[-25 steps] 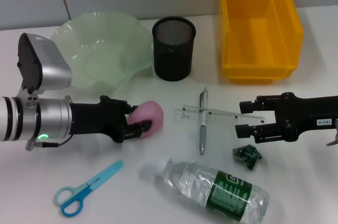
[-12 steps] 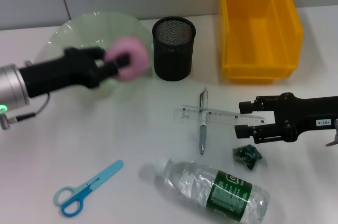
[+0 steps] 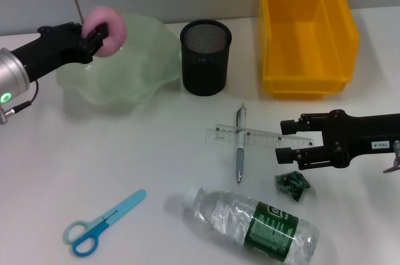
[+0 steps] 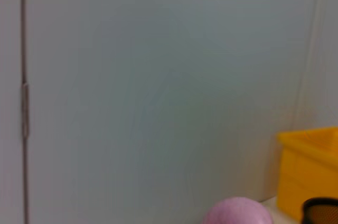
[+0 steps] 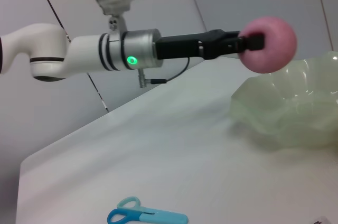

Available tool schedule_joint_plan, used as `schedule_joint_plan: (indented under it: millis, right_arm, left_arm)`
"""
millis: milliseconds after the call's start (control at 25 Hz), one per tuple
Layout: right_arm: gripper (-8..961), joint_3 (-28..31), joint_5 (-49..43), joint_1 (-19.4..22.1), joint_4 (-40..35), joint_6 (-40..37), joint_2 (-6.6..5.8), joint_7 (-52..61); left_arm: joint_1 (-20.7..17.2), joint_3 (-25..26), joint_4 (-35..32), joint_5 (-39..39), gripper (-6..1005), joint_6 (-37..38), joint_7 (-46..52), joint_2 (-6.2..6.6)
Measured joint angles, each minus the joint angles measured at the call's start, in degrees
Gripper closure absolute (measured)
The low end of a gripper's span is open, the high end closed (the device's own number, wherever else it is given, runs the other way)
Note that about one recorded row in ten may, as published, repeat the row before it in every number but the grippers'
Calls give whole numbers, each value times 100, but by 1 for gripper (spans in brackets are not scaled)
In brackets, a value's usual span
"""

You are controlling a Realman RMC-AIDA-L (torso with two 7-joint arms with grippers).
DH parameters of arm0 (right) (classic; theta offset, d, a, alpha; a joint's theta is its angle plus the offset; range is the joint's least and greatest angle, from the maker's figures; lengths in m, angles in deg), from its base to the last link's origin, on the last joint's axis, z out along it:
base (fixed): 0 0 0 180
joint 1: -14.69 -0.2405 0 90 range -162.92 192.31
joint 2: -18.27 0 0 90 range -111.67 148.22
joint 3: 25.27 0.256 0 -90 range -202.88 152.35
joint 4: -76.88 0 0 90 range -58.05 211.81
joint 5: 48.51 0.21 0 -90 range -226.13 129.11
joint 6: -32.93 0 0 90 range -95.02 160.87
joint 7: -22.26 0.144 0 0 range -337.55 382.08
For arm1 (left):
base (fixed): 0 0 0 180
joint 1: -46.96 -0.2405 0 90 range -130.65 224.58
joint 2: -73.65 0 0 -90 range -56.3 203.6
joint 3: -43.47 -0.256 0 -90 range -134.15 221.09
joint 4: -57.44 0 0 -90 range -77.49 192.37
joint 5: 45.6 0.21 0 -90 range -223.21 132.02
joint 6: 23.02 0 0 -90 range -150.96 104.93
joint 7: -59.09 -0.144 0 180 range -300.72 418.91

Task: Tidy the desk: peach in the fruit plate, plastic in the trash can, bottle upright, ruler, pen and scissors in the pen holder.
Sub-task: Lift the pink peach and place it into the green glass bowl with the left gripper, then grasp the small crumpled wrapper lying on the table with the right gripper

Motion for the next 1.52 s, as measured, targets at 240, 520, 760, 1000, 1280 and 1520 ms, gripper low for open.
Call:
schedule_joint_plan:
  millis: [240,520,760,1000,1280,1520]
  right_arm:
    - [197,0,0,-1,-13,0,35,0]
    - [199,0,0,-1,-28,0,59,0]
    - [200,0,0,-1,-28,-1,58,1]
    - [201,0,0,-1,-25,-1,55,0]
    - [202,0,0,-7,-24,3,46,-3]
    - [203,0,0,-9,-24,7,28,-5]
  left_arm:
    - [241,-128,268,-20,765,-730,-264,0]
    - [287,-522,314,-21,784,-1058,-269,3]
    - [290,-565,321,-22,605,-1125,-253,5]
    - [291,-565,313,-22,410,-1149,-226,5]
    - [291,-565,282,-22,245,-1112,-195,4]
    - [243,-570,177,15,173,-686,314,50]
